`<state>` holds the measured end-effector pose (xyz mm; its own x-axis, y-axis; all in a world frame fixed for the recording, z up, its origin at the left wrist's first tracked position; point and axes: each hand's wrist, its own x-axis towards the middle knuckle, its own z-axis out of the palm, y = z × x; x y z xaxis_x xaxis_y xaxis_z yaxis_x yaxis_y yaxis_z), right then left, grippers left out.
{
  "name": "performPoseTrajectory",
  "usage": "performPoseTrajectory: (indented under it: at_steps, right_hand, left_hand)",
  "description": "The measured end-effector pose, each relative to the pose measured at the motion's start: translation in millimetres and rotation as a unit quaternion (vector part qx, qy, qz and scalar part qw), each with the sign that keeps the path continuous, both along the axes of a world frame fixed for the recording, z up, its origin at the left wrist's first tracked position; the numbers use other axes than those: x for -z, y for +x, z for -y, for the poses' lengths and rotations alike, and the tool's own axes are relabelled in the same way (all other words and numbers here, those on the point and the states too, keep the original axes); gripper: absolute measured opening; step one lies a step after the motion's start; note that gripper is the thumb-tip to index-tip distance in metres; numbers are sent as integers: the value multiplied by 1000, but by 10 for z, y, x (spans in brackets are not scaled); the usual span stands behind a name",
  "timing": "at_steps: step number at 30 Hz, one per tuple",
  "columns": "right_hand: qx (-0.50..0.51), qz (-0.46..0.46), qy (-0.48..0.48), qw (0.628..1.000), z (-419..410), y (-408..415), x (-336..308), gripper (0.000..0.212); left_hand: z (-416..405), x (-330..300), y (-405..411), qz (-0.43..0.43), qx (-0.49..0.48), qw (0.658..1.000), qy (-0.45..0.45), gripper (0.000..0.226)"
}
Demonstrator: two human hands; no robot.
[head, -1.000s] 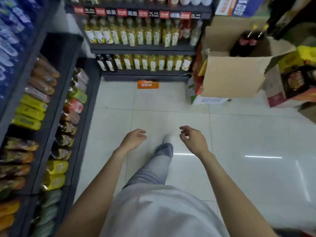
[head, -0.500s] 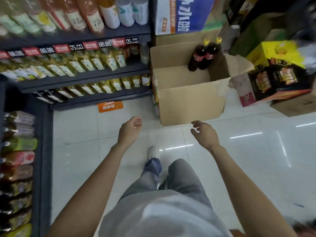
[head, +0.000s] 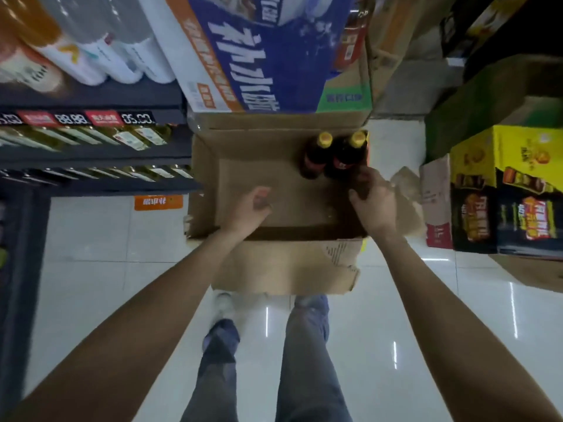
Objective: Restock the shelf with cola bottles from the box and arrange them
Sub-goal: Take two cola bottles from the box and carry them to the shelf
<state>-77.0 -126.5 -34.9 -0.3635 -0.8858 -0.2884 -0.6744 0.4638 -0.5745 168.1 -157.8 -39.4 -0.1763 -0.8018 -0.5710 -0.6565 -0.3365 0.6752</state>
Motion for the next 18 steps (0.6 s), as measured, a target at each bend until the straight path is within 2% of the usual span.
performPoseTrajectory:
  at_steps: [3, 9, 13, 18]
  right_hand:
    - [-48, -17, -16, 999, 349, -388, 243, 56]
    - [-189, -152, -59, 968, 884, -704, 627, 66]
    - [-270, -250, -39, 929, 1026, -659, 708, 71]
    - [-307, -362, -123, 871, 1046, -678, 827, 73]
  left_hand:
    - [218, 291, -439, 24, 2, 1000, -5, 46]
    - [600, 748, -1115, 28, -45, 997, -52, 72]
    - [754, 955, -1333, 17, -89, 994, -66, 82]
    - [802, 1187, -1504, 27, -146, 984, -96, 85]
